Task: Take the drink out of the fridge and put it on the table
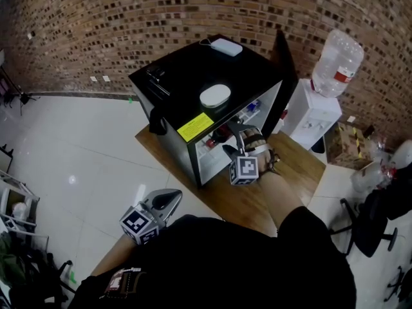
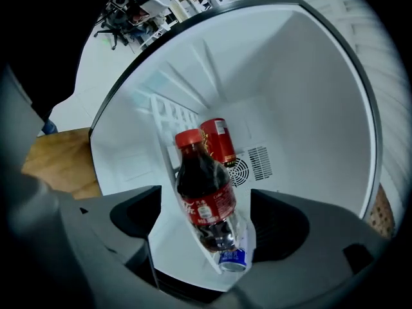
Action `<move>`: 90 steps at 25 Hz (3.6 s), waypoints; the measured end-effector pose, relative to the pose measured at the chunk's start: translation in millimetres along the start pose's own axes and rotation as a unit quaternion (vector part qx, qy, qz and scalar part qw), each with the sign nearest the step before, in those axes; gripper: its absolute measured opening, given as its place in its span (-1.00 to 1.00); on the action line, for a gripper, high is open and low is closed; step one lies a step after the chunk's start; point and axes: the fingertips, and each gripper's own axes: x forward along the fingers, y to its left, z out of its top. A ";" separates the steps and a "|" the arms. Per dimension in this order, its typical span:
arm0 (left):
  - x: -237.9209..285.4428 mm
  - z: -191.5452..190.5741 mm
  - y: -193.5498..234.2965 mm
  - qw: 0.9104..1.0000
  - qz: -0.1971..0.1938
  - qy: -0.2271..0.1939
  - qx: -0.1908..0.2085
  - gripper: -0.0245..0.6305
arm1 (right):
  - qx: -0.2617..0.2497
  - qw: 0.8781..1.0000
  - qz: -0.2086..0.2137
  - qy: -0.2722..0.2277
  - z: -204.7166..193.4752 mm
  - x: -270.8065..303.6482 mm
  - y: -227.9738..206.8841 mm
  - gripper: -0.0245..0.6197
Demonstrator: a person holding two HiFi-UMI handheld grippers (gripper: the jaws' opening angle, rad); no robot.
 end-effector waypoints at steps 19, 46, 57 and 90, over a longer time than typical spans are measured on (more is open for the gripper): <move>-8.0 8.7 2.8 1.000 -0.025 -0.010 0.007 -0.93 | 0.103 0.994 0.036 0.000 -4.8 -15.4 3.9 0.02; 264.8 -156.9 -151.1 0.965 -0.229 0.122 -0.024 -0.93 | 0.642 0.759 -0.064 -0.085 -260.8 -159.9 198.4 0.02; 328.2 -207.1 -174.2 0.960 -0.240 0.131 -0.067 -0.93 | 0.662 0.735 -0.079 -0.126 -281.5 -155.1 241.0 0.03; -57.7 -52.9 -181.4 0.972 -0.219 0.022 -0.086 -0.93 | 0.752 0.648 -0.112 -0.044 -11.1 -476.4 204.7 -0.95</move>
